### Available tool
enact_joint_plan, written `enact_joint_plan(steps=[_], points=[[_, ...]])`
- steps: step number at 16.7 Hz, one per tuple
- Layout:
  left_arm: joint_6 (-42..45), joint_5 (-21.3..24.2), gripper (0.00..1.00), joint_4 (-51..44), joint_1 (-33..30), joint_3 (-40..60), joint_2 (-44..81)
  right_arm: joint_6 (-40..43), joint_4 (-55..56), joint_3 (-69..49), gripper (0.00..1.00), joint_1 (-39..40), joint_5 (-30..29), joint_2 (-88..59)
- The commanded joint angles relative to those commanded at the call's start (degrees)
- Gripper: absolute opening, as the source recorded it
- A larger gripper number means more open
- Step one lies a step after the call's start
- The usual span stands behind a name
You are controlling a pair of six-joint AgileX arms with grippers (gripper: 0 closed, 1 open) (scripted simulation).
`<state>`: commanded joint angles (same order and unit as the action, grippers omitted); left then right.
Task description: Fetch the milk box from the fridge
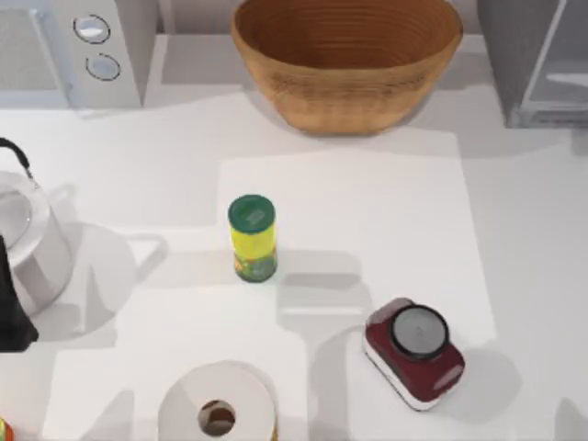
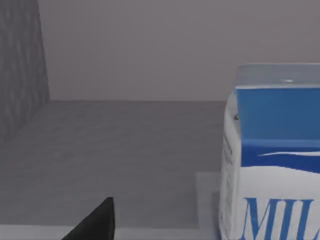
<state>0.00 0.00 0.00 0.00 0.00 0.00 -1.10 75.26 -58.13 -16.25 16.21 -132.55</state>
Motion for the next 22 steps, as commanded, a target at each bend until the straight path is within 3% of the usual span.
enact_joint_plan(steps=[7,13,22], points=[[0.0,0.0,1.0,0.0,0.0,0.0,0.0,1.01,-1.32,-1.91,1.0,-0.55,-0.75,-1.01],[0.0,0.0,1.0,0.0,0.0,0.0,0.0,1.15,-7.19,-11.39,1.0,4.6,-6.29,-4.91],[0.0,0.0,1.0,0.0,0.0,0.0,0.0,1.18,-11.13,-18.95,1.0,1.09,-2.78,-8.5]])
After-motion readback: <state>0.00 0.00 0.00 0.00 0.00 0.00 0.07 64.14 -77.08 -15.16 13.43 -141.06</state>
